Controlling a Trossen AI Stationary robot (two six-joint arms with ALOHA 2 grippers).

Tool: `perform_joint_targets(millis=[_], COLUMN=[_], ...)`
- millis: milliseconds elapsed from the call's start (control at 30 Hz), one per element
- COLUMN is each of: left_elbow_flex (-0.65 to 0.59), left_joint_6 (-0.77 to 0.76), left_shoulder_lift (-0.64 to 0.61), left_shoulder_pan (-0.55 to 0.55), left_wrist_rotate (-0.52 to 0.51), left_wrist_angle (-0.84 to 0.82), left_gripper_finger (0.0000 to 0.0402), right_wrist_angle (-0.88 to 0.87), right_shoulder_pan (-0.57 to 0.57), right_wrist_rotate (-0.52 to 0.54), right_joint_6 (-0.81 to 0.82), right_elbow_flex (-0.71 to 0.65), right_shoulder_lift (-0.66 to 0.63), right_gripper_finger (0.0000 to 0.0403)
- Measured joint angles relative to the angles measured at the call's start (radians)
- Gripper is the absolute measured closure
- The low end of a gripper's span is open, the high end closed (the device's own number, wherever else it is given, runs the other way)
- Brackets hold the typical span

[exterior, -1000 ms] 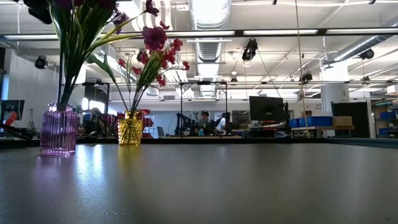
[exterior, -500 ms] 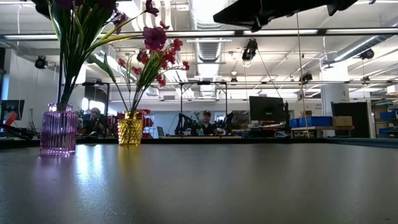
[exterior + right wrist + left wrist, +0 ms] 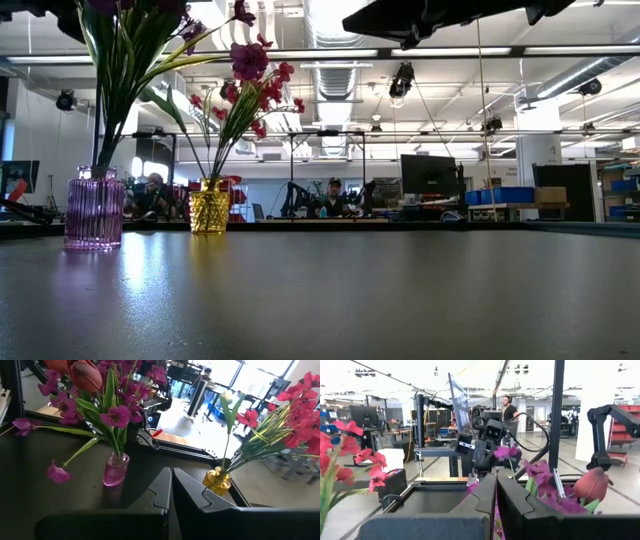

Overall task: Sort flowers into vase by color
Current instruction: Return to Home Position

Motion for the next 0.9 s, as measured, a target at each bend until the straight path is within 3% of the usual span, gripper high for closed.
perform_joint_targets(millis=[467,700,900], left_elbow_flex=[-0.207,-0.221,-0.222], left_joint_6=[0.130,0.136,0.146], left_shoulder_lift=[0.000,0.000,0.000], left_shoulder_pan=[0.000,0.002,0.002], left_wrist_rotate=[0.007,-0.072,-0.206], left_wrist_angle=[0.231,0.228,0.221], left_gripper_finger=[0.0402,0.0402,0.0402], right_wrist_angle=[-0.040,-0.032,0.017], right_shoulder_pan=[0.000,0.000,0.000], right_wrist_rotate=[-0.015,-0.015,-0.008], right_joint_6=[0.003,-0.011,-0.009], right_elbow_flex=[-0.001,-0.028,-0.074], right_shoulder_lift=[0.000,-0.006,-0.032], right_gripper_finger=[0.0394,0.0394,0.0394])
